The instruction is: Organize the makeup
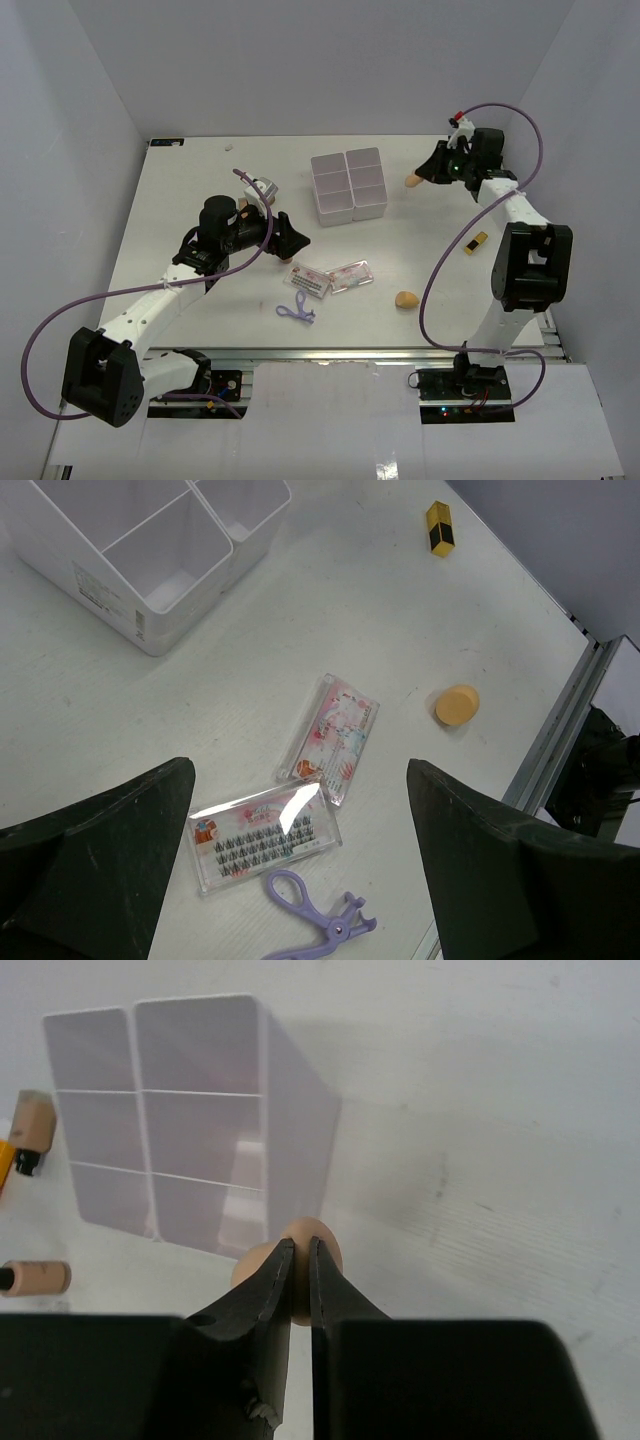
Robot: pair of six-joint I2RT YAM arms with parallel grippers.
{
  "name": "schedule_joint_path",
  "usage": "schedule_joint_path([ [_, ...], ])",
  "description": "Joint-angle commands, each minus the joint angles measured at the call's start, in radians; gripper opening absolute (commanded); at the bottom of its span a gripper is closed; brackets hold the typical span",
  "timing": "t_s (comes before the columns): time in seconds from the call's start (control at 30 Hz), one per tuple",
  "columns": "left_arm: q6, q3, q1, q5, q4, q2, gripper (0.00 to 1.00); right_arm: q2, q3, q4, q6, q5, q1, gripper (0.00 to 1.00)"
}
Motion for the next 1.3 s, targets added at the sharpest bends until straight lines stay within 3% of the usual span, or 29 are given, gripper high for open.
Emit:
schedule_joint_path([
  [0.0,0.014,0.036,-0.003,-0.004,0.003,-0.019,0.98,-0.058,-0.010,0.028,-0.116,0.045,0.137,0.08],
  [0.3,0.022,0.036,-0.003,-0.016,-0.002,-0.016,0.98,-0.001,0.063,-0.013,-0.127,0.165,0.300,0.11],
  [0.57,0.021,0.036,-0.003,-0.006,-0.002,-0.011,0.98,0.072,0.084,-0.011,-0.127,0.256,0.330,0.19],
  [0.7,0.026,0.036,-0.003,0.012,0.002,-0.013,0.98,0.102,0.110,-0.020,-0.127,0.286,0.332,0.27],
  [0.77,0.027,0.036,-0.003,0.022,0.004,-0.015,0.98,0.103,0.107,-0.021,-0.127,0.291,0.332,0.45],
  [0.9,0.029,0.036,-0.003,0.056,0.011,-0.018,0.98,0.081,0.094,-0.021,-0.137,0.297,0.332,0.63],
  [1.27,0.034,0.022,-0.004,0.114,0.033,-0.018,0.98,-0.031,0.034,-0.036,-0.180,0.270,0.313,0.66],
])
